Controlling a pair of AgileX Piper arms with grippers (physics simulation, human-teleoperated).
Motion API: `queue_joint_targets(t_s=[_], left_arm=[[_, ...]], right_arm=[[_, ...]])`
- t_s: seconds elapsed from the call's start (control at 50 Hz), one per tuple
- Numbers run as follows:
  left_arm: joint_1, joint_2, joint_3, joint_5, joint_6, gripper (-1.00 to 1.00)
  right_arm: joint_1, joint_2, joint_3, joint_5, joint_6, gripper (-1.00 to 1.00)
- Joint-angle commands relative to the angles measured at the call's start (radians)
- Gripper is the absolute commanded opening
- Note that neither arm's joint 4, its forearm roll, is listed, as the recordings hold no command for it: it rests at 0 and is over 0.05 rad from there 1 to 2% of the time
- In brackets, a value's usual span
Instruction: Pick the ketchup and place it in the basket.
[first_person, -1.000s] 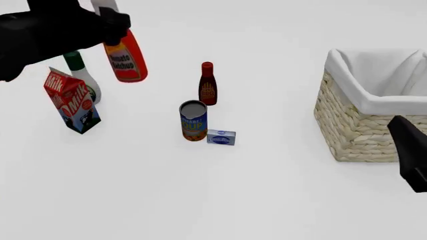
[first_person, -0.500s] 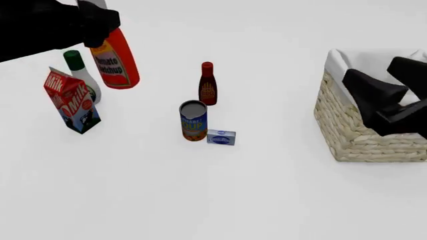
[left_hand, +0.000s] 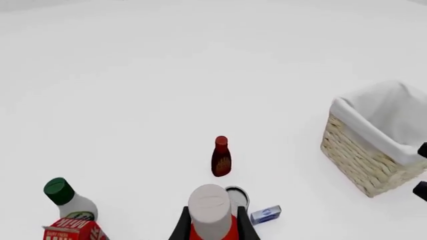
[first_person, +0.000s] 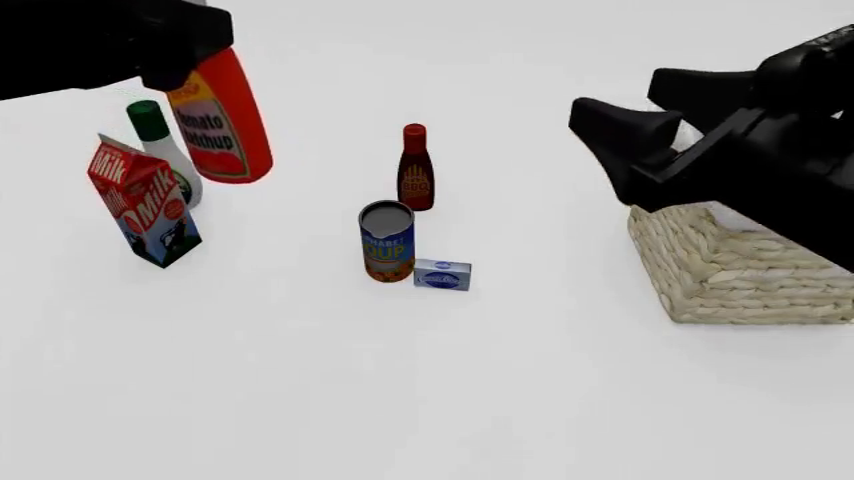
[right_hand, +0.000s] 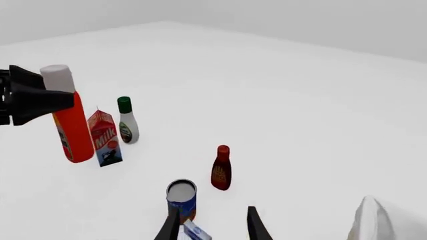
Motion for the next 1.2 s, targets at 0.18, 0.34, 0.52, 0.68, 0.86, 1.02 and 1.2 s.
queue_joint_targets(t_s=[0.18,0.34,0.52,0.68,0.86,1.02,1.2], left_arm=[[-0.062,-0.014,-0.053,0.066,0.037,-1.0],[-0.081,-0.007,-0.057,0.07,0.042,-1.0],[-0.09,0.009,-0.053,0.056,0.045,-1.0],[-0.111,0.012,-0.056,0.058,0.04,-1.0],[-0.133,0.011,-0.061,0.062,0.032,-1.0],[-0.143,0.014,-0.061,0.061,0.029,-1.0],[-0.144,0.019,-0.063,0.06,0.031,-1.0]], right_arm=[[0.099,0.119,-0.092,0.008,-0.007,1.0],[0.139,0.168,-0.128,0.013,-0.008,1.0],[0.194,0.225,-0.187,0.043,-0.019,1.0],[0.231,0.265,-0.216,0.039,-0.018,1.0],[0.285,0.328,-0.247,0.018,-0.017,1.0],[0.316,0.368,-0.269,0.006,-0.021,1.0],[0.353,0.406,-0.306,-0.002,-0.017,1.0]])
